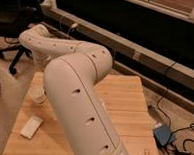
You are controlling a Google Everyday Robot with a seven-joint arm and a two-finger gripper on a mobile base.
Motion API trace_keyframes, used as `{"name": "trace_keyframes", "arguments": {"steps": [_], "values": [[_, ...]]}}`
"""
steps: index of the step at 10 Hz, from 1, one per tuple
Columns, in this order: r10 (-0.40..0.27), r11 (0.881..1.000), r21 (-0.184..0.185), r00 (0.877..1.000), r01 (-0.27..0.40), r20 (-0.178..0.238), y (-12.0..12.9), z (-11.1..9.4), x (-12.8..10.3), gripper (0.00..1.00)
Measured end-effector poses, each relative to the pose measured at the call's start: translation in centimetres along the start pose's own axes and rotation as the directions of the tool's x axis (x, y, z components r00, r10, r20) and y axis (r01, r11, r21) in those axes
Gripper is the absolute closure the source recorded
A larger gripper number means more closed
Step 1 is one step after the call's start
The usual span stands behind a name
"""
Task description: Push the eraser across the table
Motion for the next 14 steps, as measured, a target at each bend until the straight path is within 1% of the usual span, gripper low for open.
{"name": "trace_keyframes", "arguments": {"steps": [2,3,14], "values": [[0.000,1.000,0.001,1.000,0.000,-0.001,-0.02,0.07,0.02,0.22],[0.000,1.000,0.001,1.000,0.000,-0.001,-0.05,0.08,0.01,0.20],[0.000,1.000,0.001,1.000,0.000,-0.001,-0.06,0.10,0.01,0.20]]}}
